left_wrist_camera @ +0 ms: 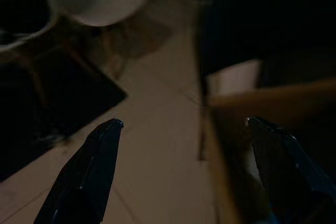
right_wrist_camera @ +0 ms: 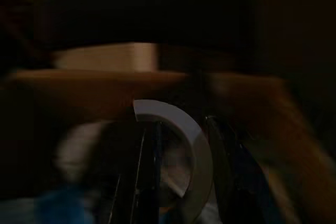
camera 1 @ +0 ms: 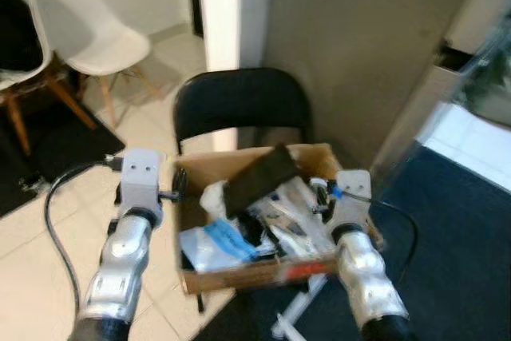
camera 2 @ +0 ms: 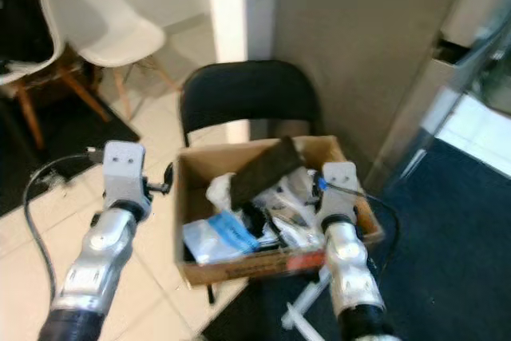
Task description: Picking trash to rubbish bin
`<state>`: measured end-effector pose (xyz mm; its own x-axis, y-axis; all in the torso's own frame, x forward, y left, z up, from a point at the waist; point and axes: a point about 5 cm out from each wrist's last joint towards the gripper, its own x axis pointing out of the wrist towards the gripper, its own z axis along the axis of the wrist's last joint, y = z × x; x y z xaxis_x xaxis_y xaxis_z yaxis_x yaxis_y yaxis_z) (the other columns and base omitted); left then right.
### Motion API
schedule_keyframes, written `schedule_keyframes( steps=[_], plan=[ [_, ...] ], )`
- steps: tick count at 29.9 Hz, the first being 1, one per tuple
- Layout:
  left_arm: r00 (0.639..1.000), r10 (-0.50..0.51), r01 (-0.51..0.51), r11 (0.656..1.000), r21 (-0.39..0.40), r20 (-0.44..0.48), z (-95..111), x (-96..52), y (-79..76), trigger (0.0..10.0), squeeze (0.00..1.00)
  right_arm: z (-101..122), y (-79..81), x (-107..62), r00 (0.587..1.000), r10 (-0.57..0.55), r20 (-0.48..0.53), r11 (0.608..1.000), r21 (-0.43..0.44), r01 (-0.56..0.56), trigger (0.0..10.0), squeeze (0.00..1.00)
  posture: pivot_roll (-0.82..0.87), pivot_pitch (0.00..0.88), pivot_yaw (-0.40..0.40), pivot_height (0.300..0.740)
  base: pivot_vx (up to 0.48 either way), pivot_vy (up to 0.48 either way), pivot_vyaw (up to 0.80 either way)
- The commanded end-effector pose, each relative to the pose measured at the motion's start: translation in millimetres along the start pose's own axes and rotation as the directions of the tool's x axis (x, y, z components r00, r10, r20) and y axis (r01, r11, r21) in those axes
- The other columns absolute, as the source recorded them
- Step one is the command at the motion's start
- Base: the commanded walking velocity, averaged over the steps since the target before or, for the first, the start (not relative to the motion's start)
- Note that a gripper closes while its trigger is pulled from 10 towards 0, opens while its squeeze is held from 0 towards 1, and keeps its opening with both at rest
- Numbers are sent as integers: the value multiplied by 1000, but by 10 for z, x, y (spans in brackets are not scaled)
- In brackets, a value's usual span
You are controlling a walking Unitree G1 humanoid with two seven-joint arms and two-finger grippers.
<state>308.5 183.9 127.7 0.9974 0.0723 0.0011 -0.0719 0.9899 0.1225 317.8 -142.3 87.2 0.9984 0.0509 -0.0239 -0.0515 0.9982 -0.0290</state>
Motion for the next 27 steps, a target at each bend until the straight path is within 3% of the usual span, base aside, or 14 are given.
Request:
schedule_keyframes(
  steps=[1,10,19,21,22,23,24,25,27],
  plan=[
    [1000,-9,9,1000,15,-20,-47,-23,-11,10000,0,-35,-78,-19,1000,-22,-11,1000,-10,22,10000,0,116,104,0,740,315,0,800],
    [999,-31,31,999,15,-42,-77,-17,-52,10000,0,-29,-65,4,1000,-6,-9,1000,15,6,10000,0,116,104,2,740,97,0,178],
    [982,-184,186,982,41,-45,-97,-50,-220,10000,0,-38,-110,56,999,-25,-20,999,-30,24,10000,0,112,103,-1,740,0,0,0],
    [958,-281,284,957,58,-55,-125,-71,-319,10000,0,-74,-152,94,998,-35,-53,998,-53,32,10000,0,116,93,0,740,0,0,0],
    [958,-281,284,957,58,-55,-125,-71,-319,10000,0,-74,-152,94,998,-35,-53,998,-53,32,10000,0,116,93,0,740,0,0,0],
    [927,-369,374,924,84,-73,-169,-99,-396,10000,0,-115,-190,124,995,-47,-89,996,-79,40,10000,0,116,88,1,740,0,0,0],
    [927,-369,374,924,84,-73,-169,-99,-396,10000,0,-115,-190,124,995,-47,-89,996,-79,40,10000,0,116,88,1,740,0,0,0],
    [875,-475,484,867,121,-97,-237,-164,-466,10000,0,-193,-240,141,986,-63,-152,986,-161,38,10000,0,113,85,3,740,0,0,0],
    [843,-528,538,835,116,-108,-262,-205,-491,10000,0,-253,-288,139,977,-82,-195,974,-225,37,10000,0,113,85,3,740,0,0,0]
  ],
)
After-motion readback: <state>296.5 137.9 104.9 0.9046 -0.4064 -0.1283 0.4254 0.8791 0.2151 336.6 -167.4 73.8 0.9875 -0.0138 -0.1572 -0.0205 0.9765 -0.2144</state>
